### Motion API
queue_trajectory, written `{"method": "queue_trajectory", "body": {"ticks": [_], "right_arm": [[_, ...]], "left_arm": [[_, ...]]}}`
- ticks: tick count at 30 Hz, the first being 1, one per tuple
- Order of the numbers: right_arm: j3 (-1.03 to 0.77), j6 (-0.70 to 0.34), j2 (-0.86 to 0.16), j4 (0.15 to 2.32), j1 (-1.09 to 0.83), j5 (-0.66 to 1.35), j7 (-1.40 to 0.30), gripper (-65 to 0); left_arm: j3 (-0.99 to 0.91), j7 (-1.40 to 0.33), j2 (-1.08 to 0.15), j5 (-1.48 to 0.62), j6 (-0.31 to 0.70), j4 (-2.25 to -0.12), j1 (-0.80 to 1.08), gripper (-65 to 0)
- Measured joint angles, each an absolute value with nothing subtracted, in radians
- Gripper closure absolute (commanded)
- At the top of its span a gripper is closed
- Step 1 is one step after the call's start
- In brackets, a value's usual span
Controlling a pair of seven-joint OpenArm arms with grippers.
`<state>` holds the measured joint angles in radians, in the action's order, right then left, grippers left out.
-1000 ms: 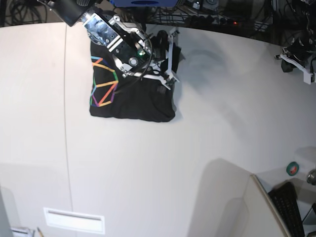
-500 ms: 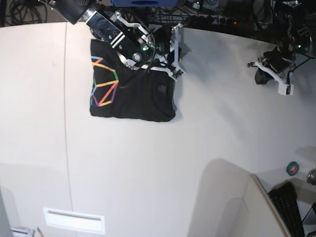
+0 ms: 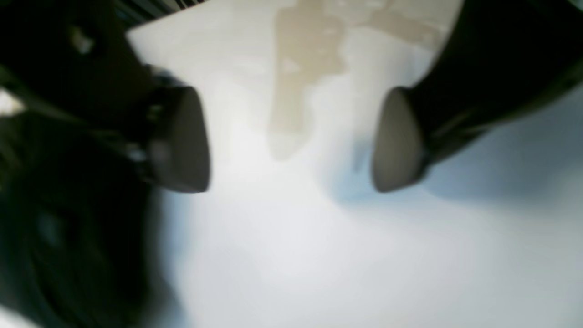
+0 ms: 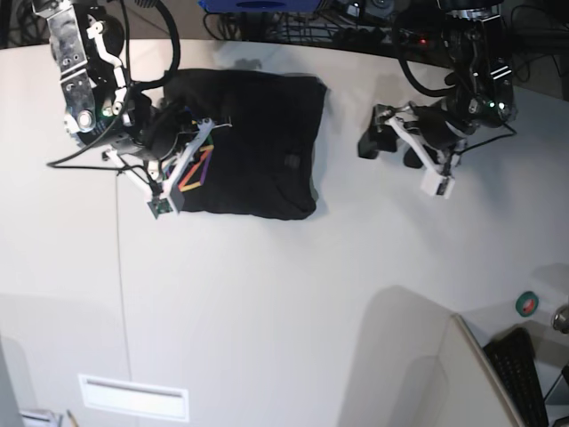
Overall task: Layout the t-shirt on the table in an organized manner, then fold the t-shirt properly
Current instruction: 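Grasp the folded shirt edge with the left gripper and flip it over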
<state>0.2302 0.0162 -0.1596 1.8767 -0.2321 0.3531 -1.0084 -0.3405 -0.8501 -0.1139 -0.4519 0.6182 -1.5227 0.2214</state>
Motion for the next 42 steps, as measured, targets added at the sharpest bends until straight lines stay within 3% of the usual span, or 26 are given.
{"method": "queue_trajectory", "body": {"ticks": [9, 22, 23, 25, 30, 36, 42], "right_arm": [[0.220, 0.011, -0.195, 1.867, -0.239, 0.363, -1.010, 0.0], [0.211, 0.010, -0.193, 1.811, -0.242, 0.369, -1.005, 0.0], [0.198, 0.010, -0.194, 1.811, -0.242, 0.372, -1.005, 0.0], [0.158, 0.010, -0.196, 1.810, -0.242, 0.368, -1.003, 0.0], [0.042, 0.010, -0.192, 1.821, -0.267, 0.368, -0.947, 0.0], [-0.081, 0.010, -0.187, 1.825, -0.309, 0.371, -0.842, 0.0], [-0.141, 0.010, -0.184, 1.824, -0.333, 0.374, -0.842, 0.0]], "left_arm": [[-0.251, -0.854, -0.012, -0.452, 0.629, -1.507, 0.187, -61.5], [-0.067, -0.824, -0.012, -0.466, 0.630, -1.254, 0.047, -59.9], [-0.064, -0.821, -0.009, -0.456, 0.630, -1.252, 0.047, -57.4], [-0.047, -0.816, -0.023, -0.469, 0.630, -1.235, 0.049, -44.8], [-0.039, -0.811, -0.077, -0.483, 0.638, -1.153, 0.029, 0.0], [0.184, -0.811, -0.172, -0.492, 0.644, -1.118, -0.071, 0.0], [0.644, -0.815, -0.292, -0.465, 0.633, -1.119, -0.306, 0.0]]}}
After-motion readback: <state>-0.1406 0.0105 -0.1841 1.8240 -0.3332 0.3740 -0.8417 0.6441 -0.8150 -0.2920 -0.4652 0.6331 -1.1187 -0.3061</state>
